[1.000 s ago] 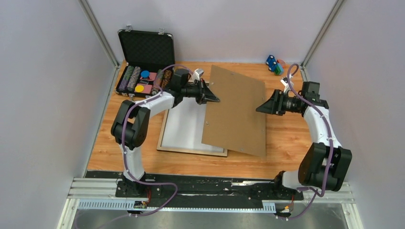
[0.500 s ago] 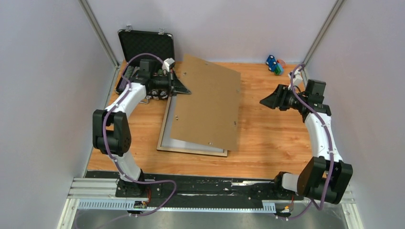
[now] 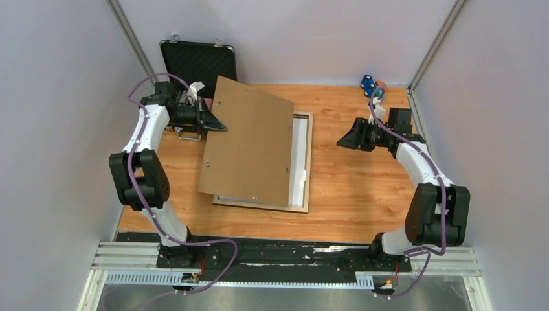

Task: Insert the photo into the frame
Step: Place the photo frame item in the photo frame.

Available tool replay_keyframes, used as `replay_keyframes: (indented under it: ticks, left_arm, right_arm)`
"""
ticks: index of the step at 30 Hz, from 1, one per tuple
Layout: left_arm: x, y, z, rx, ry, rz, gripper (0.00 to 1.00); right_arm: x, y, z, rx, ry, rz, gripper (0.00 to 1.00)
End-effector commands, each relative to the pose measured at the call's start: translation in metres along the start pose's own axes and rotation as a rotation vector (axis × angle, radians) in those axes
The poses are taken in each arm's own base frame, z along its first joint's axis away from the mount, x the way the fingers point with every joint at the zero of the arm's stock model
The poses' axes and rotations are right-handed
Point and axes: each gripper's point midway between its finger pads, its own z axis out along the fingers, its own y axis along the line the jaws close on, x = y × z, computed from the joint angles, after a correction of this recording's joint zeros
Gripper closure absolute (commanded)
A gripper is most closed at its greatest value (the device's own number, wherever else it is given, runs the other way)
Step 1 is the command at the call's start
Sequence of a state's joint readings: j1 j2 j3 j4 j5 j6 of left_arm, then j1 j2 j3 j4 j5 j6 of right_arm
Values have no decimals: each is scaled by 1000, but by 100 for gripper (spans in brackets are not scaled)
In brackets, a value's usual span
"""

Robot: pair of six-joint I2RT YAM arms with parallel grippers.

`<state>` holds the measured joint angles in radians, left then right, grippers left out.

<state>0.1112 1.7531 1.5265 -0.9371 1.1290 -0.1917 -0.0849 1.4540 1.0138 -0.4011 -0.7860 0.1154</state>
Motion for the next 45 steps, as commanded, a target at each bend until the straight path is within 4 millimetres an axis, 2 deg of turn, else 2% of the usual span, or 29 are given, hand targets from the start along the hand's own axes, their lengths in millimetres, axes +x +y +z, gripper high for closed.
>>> replay_keyframes:
  ticks: [1, 7, 12, 23, 45]
  left_arm:
    - [-2, -22, 1, 152, 37, 1, 100]
    - [-14, -11, 10, 192, 37, -60, 100]
    - [-22, 9, 22, 205, 36, -94, 100]
    - [-19, 36, 41, 226, 57, -132, 100]
    - [-15, 44, 72, 236, 92, -126, 100]
  right_arm:
    - [-10, 2, 6, 4, -34, -41, 44]
    - [-4, 0, 4, 19, -35, -52, 44]
    - [-3, -2, 2, 35, -40, -65, 44]
    - [0, -8, 3, 56, -36, -73, 44]
    - [2, -9, 2, 61, -34, -81, 44]
